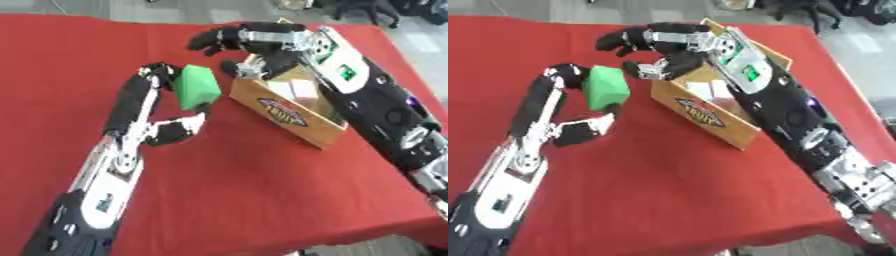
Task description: Pick up the objects with one hand, pass them to the other hand, and then place them into the box on the other side of the table.
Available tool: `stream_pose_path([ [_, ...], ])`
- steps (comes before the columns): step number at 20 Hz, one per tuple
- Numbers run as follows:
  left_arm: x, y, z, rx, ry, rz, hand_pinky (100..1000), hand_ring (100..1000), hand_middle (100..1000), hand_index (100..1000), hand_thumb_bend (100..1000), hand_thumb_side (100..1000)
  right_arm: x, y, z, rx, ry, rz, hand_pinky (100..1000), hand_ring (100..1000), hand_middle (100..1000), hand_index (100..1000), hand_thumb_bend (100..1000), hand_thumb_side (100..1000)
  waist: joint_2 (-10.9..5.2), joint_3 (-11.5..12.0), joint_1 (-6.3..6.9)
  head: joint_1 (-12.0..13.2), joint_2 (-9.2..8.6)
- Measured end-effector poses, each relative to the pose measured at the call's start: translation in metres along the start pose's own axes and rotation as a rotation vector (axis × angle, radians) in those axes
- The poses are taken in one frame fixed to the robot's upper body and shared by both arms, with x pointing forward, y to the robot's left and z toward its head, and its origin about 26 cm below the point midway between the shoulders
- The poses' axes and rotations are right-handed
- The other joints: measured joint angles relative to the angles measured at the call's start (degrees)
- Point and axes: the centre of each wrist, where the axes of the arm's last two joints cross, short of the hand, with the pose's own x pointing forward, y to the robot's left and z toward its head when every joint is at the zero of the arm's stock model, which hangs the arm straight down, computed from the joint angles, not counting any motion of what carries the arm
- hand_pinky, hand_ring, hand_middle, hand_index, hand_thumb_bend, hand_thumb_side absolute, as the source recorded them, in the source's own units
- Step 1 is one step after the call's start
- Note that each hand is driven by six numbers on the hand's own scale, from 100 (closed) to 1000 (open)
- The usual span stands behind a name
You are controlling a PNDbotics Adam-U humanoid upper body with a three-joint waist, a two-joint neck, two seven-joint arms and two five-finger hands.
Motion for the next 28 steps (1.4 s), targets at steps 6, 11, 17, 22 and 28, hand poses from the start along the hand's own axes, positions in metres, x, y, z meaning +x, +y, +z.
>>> stream_pose_path([
  [6,0.001,-0.001,0.0,-0.001,-0.01,-0.008,675,573,539,498,100,203,0.003,-0.002,0.0,0.0,-0.004,0.013,953,1000,936,1000,100,217,0.17,0.0,0.0,0.1,0.53],
  [11,0.003,0.001,-0.001,0.003,-0.018,-0.007,672,572,537,498,100,199,0.003,-0.007,0.004,-0.019,0.016,0.037,950,1000,920,1000,100,215,0.22,-0.1,0.0,-0.1,1.01],
  [17,0.007,0.0,-0.002,0.007,-0.028,0.001,672,572,538,498,100,192,-0.001,-0.008,0.008,-0.034,0.042,0.054,950,1000,917,1000,100,220,0.28,-0.1,-0.03,-0.4,1.48],
  [22,0.009,0.002,-0.002,0.014,-0.035,0.002,671,572,537,498,100,189,-0.003,-0.007,0.009,-0.035,0.06,0.066,951,1000,916,1000,100,219,0.5,-0.1,-0.19,-0.6,1.51],
  [28,0.01,0.003,-0.003,0.013,-0.033,0.0,666,570,536,498,100,178,-0.005,-0.005,0.007,-0.035,0.065,0.073,954,1000,917,1000,100,220,0.68,0.0,-0.32,-0.8,1.52],
])
